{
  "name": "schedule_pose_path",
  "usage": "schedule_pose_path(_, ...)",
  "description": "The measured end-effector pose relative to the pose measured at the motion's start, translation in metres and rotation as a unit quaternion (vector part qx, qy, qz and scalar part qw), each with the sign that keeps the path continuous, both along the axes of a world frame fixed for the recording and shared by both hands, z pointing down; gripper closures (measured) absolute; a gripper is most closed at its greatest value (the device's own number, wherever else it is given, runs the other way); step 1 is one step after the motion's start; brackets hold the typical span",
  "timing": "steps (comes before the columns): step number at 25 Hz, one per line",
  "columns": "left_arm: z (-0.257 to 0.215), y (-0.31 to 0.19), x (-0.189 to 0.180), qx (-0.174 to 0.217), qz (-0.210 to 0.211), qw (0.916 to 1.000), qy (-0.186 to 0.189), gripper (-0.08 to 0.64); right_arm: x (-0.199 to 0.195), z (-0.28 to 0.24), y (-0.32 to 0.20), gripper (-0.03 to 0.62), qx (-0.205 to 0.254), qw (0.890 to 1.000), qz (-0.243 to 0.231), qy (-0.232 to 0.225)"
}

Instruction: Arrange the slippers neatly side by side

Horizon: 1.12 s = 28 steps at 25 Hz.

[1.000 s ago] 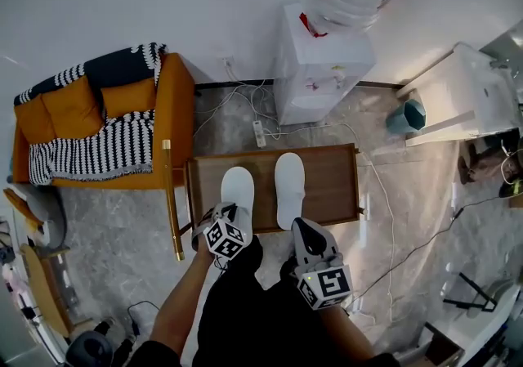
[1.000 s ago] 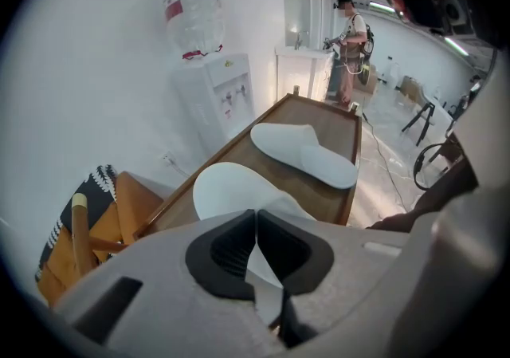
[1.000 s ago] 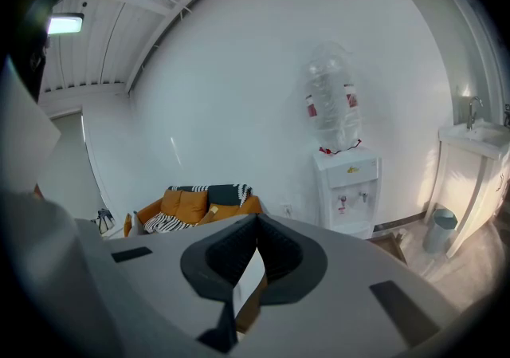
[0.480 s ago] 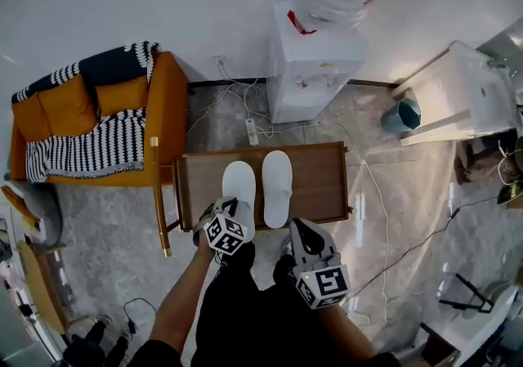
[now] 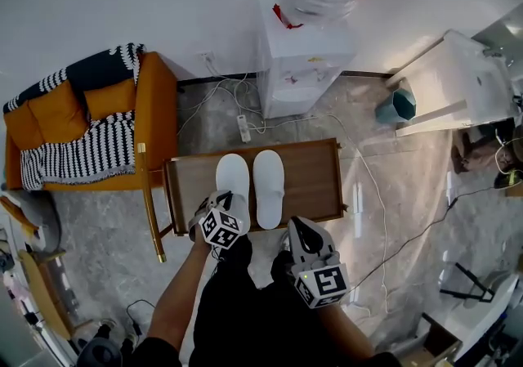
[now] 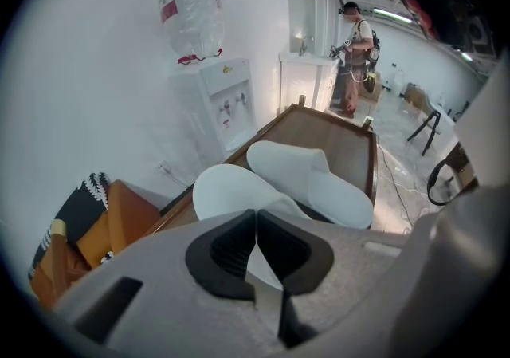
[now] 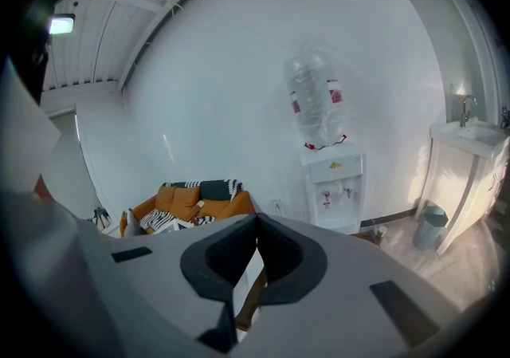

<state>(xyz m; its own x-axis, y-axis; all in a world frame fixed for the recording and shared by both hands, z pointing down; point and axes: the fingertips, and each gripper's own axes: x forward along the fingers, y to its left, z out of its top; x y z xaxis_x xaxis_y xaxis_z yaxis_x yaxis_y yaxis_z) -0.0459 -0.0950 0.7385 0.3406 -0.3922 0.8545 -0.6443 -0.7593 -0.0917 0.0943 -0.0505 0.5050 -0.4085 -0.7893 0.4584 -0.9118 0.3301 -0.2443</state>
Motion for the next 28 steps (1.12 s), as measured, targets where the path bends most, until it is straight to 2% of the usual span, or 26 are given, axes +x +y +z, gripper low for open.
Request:
schedule_pose_path(16, 0.037, -0.008, 0.009, -0.035, -0.006, 0.9993, 0.007, 0.537, 0.01, 0.012, -0.019, 0.58, -0.012, 1.0, 0.014, 0.001)
schedule_pose_path(22, 0.038, -0.005, 0.013, -0.041, -0.02, 0.9987, 0.025, 0.534, 0.009, 0.016, -0.02, 0.58, -0.018, 1.0, 0.01, 0.002)
schedule_pose_path(23, 0.038, -0.004, 0.014, -0.043, -0.021, 0.9985, 0.027, 0.526, 0.009, 0.017, -0.021, 0.58, -0.019, 1.0, 0.01, 0.003)
schedule_pose_path(28, 0.037, 0.003, 0.017, -0.069, -0.031, 0.9958, 0.051, 0.37, 0.011, 0.02, -0.023, 0.58, -0.021, 1.0, 0.009, 0.006)
